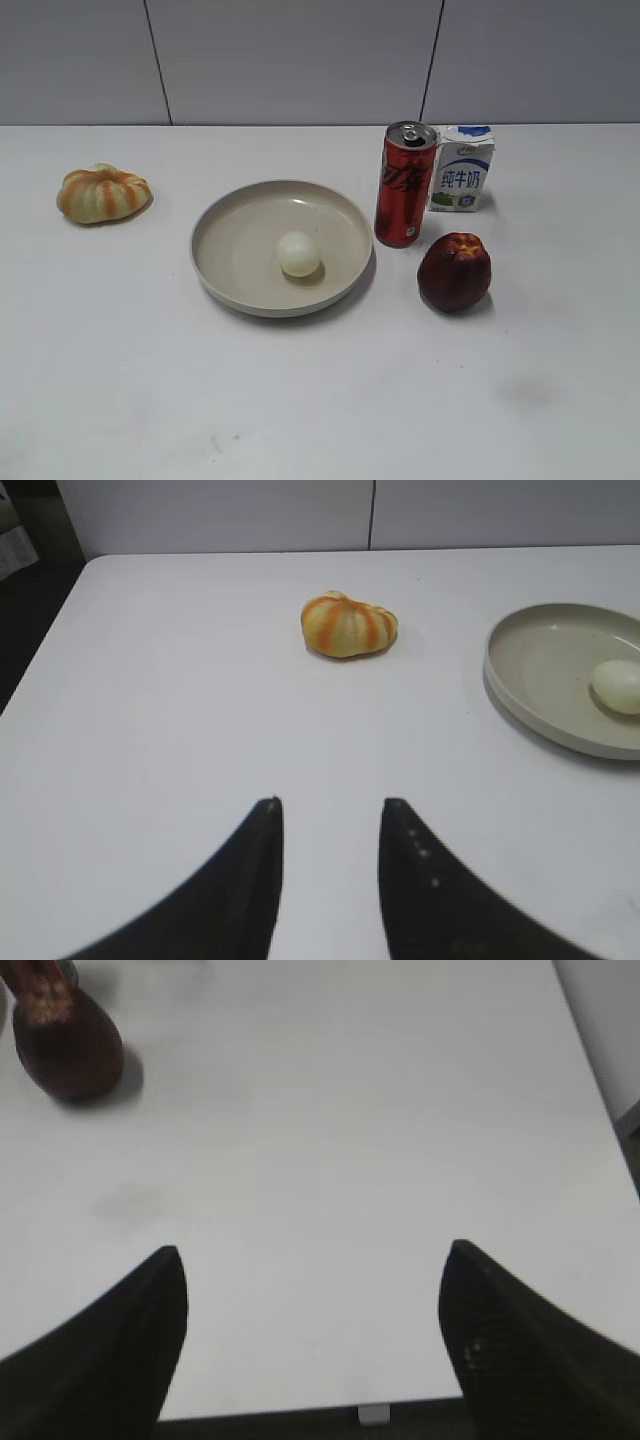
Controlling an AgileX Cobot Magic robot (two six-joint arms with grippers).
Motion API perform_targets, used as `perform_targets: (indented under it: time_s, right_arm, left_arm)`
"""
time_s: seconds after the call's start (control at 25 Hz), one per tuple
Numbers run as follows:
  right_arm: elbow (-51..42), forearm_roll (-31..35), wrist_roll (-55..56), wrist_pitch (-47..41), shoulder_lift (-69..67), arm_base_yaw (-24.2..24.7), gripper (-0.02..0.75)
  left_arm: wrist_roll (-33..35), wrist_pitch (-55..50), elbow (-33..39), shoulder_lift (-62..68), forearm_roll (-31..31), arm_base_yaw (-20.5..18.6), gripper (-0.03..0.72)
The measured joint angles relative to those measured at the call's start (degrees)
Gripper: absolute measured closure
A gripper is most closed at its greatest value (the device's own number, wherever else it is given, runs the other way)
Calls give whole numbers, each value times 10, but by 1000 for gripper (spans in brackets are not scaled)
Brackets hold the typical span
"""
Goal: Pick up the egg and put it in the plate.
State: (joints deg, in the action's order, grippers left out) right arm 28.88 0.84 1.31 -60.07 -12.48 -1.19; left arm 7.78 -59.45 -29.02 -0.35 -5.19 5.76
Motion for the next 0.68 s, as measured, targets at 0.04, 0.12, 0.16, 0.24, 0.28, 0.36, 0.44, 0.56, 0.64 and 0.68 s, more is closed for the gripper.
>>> perform_targets:
  time_s: [0.04, 0.12, 0.16, 0.24, 0.28, 0.36, 0.44, 0.56, 0.64, 0.68]
  right_arm:
    - [-1, 0, -1, 1, 34, 0, 145]
    - [-1, 0, -1, 1, 89, 0, 145]
    - [-1, 0, -1, 1, 111, 0, 145]
    - [-1, -2, -1, 1, 126, 0, 145]
    - [-1, -2, -1, 1, 127, 0, 145]
    - [-1, -2, 0, 1, 127, 0, 145]
    - [-2, -2, 0, 1, 127, 0, 145]
    - [-2, -2, 0, 1, 127, 0, 145]
    - [-2, -2, 0, 1, 127, 0, 145]
    - [-2, -2, 0, 1, 127, 0, 145]
  left_arm:
    - [0, 0, 0, 0, 0, 0, 448]
    - [0, 0, 0, 0, 0, 0, 448]
    - [0, 0, 0, 0, 0, 0, 448]
    - [0, 0, 0, 0, 0, 0, 448]
    - [0, 0, 0, 0, 0, 0, 448]
    - [0, 0, 0, 0, 0, 0, 448]
    - [0, 0, 0, 0, 0, 0, 448]
    - [0, 0, 0, 0, 0, 0, 448]
    - [0, 0, 0, 0, 0, 0, 448]
    - [0, 0, 0, 0, 0, 0, 448]
